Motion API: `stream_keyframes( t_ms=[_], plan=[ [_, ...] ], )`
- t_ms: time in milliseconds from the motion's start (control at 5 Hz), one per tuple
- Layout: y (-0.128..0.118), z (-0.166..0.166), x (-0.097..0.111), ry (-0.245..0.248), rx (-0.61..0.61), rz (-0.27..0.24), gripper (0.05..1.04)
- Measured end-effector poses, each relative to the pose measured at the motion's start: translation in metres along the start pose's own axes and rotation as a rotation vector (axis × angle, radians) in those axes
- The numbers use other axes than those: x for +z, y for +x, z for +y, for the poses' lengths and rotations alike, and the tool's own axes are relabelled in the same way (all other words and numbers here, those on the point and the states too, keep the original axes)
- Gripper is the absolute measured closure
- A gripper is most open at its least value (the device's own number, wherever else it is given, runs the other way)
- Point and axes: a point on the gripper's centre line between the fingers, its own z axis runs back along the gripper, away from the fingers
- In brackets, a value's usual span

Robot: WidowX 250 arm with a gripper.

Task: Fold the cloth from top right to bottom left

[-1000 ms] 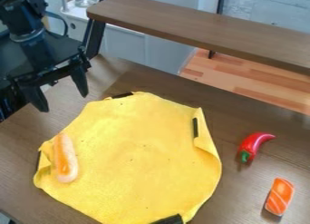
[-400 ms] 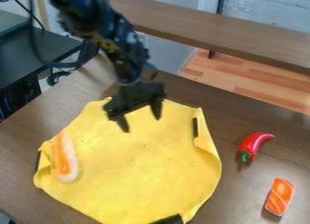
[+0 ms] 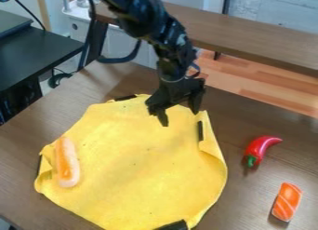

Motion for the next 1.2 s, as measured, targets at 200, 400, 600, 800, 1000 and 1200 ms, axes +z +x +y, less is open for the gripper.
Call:
stream_keyframes(
  t_ms=[200, 400, 600, 800, 1000, 1200],
  plan=[
    [-0.004, -0.017, -0.013, 0.007, -0.004, -0.002, 0.083],
    [-0.013, -0.025, -0.028, 0.02, -0.017, -0.006, 0.083],
    [-0.018, -0.026, -0.038, 0.036, -0.006, -0.002, 0.083],
    [-0.02, -0.028, -0.041, 0.036, 0.001, -0.013, 0.111],
    [-0.026, -0.033, -0.043, 0.034, -0.012, -0.017, 0.374],
    [-0.026, -0.033, -0.043, 0.032, -0.009, -0.017, 0.68]
  ],
)
